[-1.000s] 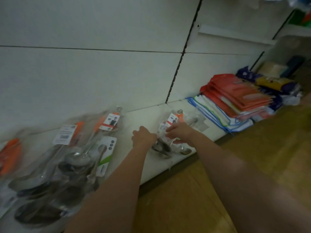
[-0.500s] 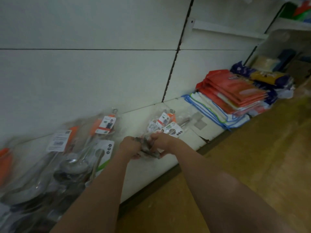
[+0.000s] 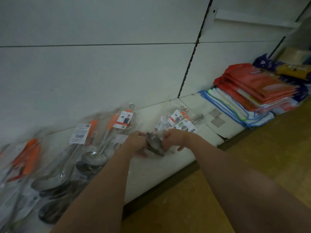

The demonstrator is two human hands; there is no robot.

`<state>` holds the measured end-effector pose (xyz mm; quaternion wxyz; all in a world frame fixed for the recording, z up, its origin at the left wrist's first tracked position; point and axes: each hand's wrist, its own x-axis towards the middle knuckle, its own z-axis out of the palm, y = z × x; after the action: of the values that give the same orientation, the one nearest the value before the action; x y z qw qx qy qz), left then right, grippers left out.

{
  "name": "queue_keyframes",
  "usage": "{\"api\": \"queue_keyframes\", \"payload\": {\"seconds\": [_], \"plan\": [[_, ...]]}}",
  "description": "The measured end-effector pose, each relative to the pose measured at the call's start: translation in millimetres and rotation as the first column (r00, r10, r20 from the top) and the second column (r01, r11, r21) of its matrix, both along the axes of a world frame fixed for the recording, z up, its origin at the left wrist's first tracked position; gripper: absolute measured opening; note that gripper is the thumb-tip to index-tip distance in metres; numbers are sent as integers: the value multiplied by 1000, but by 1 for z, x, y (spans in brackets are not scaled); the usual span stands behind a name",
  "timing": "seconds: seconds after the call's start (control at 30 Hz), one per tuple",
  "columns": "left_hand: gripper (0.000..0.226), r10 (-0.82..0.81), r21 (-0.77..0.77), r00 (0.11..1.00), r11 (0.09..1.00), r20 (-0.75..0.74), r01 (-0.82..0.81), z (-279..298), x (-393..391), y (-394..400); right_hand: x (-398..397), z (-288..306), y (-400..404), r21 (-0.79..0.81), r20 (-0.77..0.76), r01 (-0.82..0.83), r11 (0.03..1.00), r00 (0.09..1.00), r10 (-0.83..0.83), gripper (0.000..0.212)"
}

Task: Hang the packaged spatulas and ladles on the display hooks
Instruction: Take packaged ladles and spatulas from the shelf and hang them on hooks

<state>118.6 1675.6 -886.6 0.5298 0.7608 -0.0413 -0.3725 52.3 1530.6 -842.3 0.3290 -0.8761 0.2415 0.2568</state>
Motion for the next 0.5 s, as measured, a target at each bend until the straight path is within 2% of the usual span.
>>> {"api": "queue_keyframes", "payload": {"seconds": [0.1,0.2,0.3,0.4,0.5], "plan": [[31,44,-50,998,998,41,-42,5,-5,2,-2,-1,-14,-228,89,9,974,996,12,4],[41,23,-31,996,999,89,-20,0,-2,3,-7,-7,-32,-402,104,44,915,995,-2,11],[43,-1,-18,994,1000,107,3,0,-1,2,-9,-12,-45,-444,156,151,883,984,-90,36],[39,-44,-27,997,999,61,45,-4,2,1,-10,-17,-57,-451,186,215,866,972,-145,37],[45,-142,42,989,989,39,140,-5,5,2,-10,-30,-77,-467,221,315,827,946,-235,38]]}}
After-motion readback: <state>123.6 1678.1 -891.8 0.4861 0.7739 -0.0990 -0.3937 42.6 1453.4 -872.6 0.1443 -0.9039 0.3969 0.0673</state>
